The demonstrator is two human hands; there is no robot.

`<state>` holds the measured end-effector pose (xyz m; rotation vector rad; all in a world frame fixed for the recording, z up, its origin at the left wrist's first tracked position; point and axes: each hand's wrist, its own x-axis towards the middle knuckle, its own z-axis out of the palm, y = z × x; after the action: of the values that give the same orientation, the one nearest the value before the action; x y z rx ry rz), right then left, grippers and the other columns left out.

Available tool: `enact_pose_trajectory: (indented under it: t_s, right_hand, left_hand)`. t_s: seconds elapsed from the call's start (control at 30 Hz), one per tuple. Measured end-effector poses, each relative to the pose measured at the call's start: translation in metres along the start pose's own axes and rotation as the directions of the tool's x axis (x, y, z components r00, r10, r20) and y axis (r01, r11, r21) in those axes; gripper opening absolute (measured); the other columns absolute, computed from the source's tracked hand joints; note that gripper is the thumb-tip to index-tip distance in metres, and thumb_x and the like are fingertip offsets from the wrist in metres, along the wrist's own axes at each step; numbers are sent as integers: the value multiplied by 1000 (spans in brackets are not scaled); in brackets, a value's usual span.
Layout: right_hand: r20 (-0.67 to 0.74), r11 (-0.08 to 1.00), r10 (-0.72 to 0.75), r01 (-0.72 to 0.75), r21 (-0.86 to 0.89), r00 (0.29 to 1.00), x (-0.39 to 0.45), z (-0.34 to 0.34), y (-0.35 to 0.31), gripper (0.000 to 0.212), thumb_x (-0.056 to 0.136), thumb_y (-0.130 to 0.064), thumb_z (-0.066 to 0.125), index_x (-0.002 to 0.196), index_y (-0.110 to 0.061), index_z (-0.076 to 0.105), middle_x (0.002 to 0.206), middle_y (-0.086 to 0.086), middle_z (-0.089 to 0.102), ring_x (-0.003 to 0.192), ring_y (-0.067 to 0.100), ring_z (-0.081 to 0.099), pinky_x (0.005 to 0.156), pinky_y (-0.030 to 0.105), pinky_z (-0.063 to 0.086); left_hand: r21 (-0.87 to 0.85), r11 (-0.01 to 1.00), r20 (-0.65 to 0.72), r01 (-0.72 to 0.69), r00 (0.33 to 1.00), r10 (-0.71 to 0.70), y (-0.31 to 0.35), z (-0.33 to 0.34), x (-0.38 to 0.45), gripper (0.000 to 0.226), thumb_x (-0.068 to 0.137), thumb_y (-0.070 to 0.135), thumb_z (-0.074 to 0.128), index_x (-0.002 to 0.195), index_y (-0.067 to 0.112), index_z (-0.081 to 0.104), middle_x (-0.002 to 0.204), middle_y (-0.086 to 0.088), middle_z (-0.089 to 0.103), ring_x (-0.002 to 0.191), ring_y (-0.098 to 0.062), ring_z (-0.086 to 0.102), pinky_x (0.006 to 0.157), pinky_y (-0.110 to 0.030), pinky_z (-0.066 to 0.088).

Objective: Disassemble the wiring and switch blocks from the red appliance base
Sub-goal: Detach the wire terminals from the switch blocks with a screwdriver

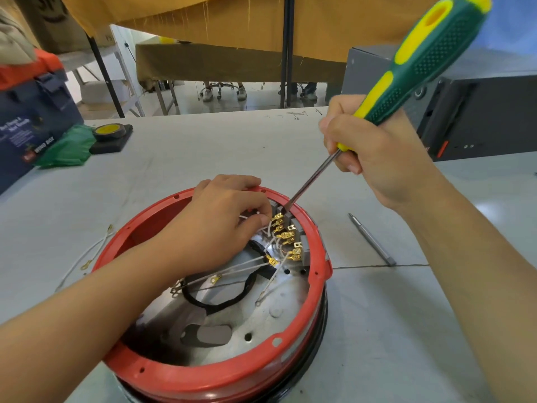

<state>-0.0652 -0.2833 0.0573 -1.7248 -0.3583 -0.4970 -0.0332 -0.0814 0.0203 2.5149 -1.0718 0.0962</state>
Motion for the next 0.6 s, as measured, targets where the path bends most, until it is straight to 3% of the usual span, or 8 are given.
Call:
enact_pose_trajectory:
  t_s: [0.23,0.43,0.6]
  right_hand:
    - [99,998,31,-25,-58,995,15,4,-5,28,80,-12,51,55,-9,39,46,-10,43,36,6,30,43,18,25]
    - [118,994,84,-92,65,989,20,-4,9,27,80,-13,50,55,-9,41,42,-9,36,38,13,24,44,18,24]
    - [53,956,169,-176,236,984,16,-10,25,25,79,-14,49,56,-9,42,39,-10,40,37,10,22,42,17,24]
  left_hand:
    - [-1,1000,0,-10,1000,10,0,-1,-1,14,92,32,51,90,30,65,138,5,47,132,-13,34,108,-46,29]
    - [9,1000,1,-2,1000,2,0,0,-1,16,92,33,50,93,29,66,139,6,46,132,-12,34,108,-46,29]
    - [4,1000,-3,2,1000,-2,0,1,-1,15,91,32,51,93,30,66,140,5,46,132,-14,35,108,-47,29]
